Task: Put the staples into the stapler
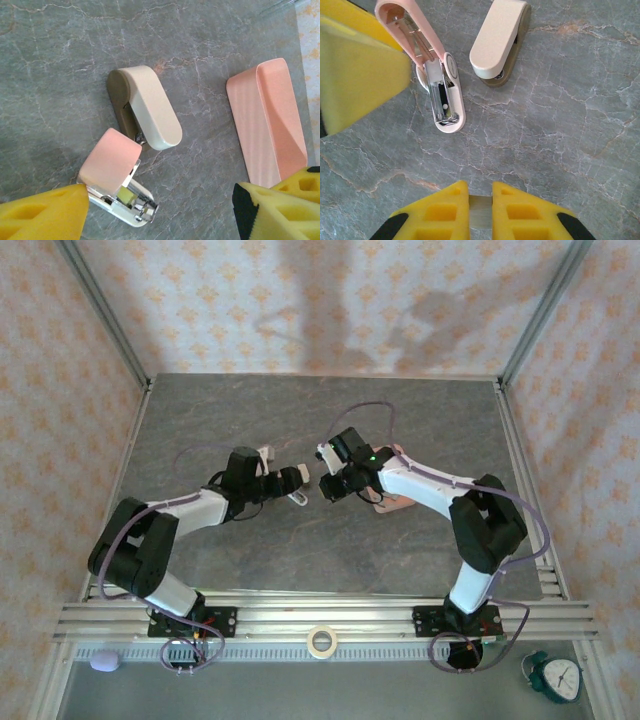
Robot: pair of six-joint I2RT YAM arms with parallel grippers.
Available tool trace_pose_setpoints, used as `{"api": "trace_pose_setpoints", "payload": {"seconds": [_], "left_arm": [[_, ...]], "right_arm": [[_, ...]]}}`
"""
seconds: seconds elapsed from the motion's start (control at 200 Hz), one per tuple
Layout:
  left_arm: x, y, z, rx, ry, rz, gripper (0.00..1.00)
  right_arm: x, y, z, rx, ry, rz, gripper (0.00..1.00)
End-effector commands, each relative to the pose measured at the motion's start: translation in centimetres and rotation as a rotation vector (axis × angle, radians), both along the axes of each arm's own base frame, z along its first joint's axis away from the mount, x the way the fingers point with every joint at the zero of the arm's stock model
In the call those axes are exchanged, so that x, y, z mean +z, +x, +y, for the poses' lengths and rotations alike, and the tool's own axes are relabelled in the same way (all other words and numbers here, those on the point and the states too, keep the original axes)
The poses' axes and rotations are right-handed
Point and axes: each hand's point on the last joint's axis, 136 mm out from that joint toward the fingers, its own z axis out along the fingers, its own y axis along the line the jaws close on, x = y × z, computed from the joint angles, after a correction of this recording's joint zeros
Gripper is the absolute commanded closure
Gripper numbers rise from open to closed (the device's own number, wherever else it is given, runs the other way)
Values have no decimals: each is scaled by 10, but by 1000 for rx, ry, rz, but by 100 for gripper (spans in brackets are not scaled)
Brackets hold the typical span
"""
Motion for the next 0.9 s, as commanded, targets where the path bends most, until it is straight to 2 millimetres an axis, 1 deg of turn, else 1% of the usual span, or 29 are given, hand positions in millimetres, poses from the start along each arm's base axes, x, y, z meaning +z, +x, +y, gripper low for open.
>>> {"api": "trace_pose_setpoints", "payload": {"seconds": [0.0, 0.125, 0.275, 0.4, 0.511, 0.646, 0.766, 0.896], "left_arm": [[11, 10, -9, -28, -18, -40, 23], [10, 14, -10, -30, -9, -40, 23], [9, 13, -9, -32, 1, -37, 23], [13, 8, 1, -6, 43, -54, 22], [13, 0, 19, 43, 104, -65, 20], [13, -13, 46, 112, 169, -63, 18], [8, -25, 71, 176, 189, -48, 17], [1, -38, 95, 241, 207, -32, 15]], "right_arm": [[12, 6, -4, -35, 15, -37, 85], [12, 7, -3, -44, 17, -28, 85], [16, 10, 0, -84, 25, -1, 85], [22, 12, 5, -131, 31, -5, 86], [23, 13, 11, -170, -4, -28, 86], [25, 13, 25, -226, 2, -45, 87], [26, 16, 36, -286, 22, -57, 87], [20, 14, 45, -334, 11, -71, 88]]}}
